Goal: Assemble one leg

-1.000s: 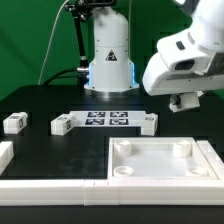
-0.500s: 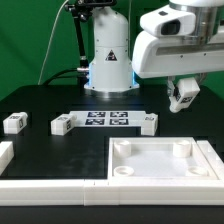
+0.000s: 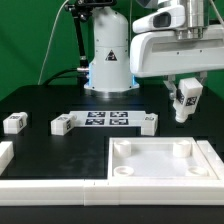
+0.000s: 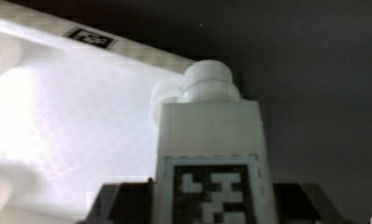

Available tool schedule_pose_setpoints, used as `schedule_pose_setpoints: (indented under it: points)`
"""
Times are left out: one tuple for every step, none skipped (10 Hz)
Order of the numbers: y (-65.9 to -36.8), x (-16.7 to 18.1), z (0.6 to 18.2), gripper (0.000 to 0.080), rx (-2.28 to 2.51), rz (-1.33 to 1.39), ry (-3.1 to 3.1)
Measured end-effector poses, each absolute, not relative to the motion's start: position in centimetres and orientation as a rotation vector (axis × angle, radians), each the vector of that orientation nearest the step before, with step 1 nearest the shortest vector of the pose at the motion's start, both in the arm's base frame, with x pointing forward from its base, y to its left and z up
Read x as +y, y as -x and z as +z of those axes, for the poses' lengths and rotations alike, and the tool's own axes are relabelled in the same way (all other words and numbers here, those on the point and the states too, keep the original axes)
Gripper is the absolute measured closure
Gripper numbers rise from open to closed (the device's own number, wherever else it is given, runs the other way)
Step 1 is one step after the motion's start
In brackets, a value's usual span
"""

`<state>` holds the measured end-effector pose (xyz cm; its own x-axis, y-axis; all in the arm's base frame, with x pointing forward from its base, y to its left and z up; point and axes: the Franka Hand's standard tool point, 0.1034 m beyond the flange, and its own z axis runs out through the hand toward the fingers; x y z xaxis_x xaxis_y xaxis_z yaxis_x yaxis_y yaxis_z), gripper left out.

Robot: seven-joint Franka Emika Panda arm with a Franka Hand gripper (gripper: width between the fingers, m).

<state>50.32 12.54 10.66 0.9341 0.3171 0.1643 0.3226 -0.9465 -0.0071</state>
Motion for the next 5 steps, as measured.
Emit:
schedule_pose_setpoints:
  points:
    - [-50.9, 11.6, 10.1, 0.0511, -0.584, -0.257, 3.05]
    - [-52.0, 11.2, 10.3, 0.0511, -0.584, -0.267, 3.052]
    - [-53.5, 11.3, 10.8, 0.0511, -0.614, -0.289, 3.045]
    - [-55.1, 11.5, 11.0, 0.0511, -0.628, -0.314, 3.039]
    - [-56.7, 11.4, 11.1, 0.0511, -0.646, -0.34, 3.03]
